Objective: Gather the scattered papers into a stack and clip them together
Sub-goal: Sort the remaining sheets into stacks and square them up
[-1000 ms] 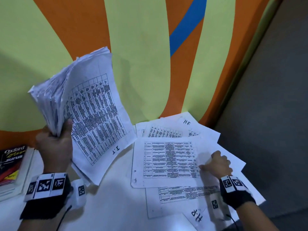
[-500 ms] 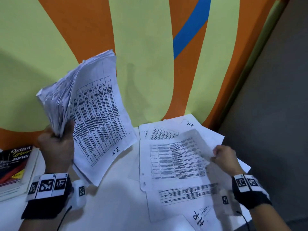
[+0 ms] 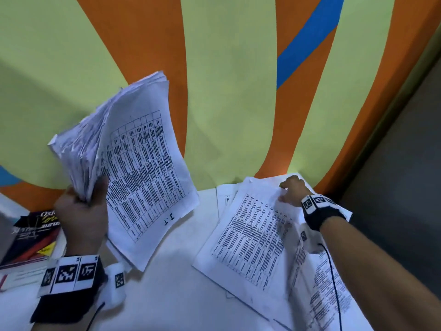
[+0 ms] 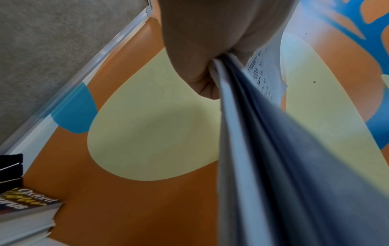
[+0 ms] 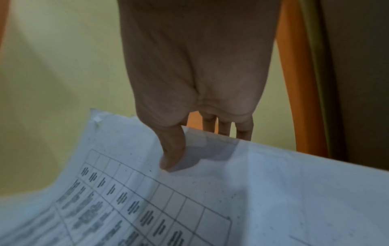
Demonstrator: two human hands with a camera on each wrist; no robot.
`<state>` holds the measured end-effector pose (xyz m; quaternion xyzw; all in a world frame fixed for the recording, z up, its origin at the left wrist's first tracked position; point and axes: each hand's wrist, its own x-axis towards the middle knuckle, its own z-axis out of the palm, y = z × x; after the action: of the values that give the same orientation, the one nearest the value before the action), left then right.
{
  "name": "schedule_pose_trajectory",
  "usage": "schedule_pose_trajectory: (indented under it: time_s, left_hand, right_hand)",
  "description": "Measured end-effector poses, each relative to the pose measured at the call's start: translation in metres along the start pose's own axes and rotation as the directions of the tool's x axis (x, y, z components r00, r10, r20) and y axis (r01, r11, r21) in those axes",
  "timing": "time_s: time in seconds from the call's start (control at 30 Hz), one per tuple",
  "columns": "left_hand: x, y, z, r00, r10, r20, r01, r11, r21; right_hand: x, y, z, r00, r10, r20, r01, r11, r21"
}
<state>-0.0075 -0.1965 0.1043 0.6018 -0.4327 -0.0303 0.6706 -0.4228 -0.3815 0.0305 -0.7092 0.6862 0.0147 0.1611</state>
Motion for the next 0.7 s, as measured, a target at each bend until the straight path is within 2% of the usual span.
schedule_pose_trajectory:
  time_s: [0.13,0.27,0.43,0.53,0.63,0.7]
  left_hand:
    - [0.001,-0.009,-0.001,0.999,-0.042,-0.016,0.042,0.999,0.013]
    - [0.002,-0.016,0.004,0.998,-0.068,-0.012,0.068,0.998,0.014]
    - [-0.004,-0.017,0.017,0.998,-0.066,-0.001,0.066,0.996,0.057]
    - [-0.007,-0.015,0.021,0.997,-0.067,0.048,0.064,0.996,0.069]
    - [-0.007,-0.016,0.022,0.997,-0.062,0.053,0.062,0.998,0.010]
    - [-0.009,-0.014,0.021,0.996,-0.083,0.039,0.084,0.996,-0.043]
  right_hand:
    - [0.017,-0.001,0.022,0.988,0.074,0.133,-0.065,0.995,-0.071]
    - [0.026,-0.001,0.026,0.989,0.078,0.125,-0.060,0.988,-0.141]
    - [0.022,-0.002,0.025,0.986,0.057,0.159,-0.047,0.997,-0.063]
    - [0.015,0.002,0.024,0.990,0.094,0.104,-0.092,0.995,-0.025]
    - [0.008,0.004,0.018,0.991,0.070,0.116,-0.077,0.996,0.054]
    - [-0.002,0.001,0.016,0.998,0.036,0.045,-0.042,0.990,0.138]
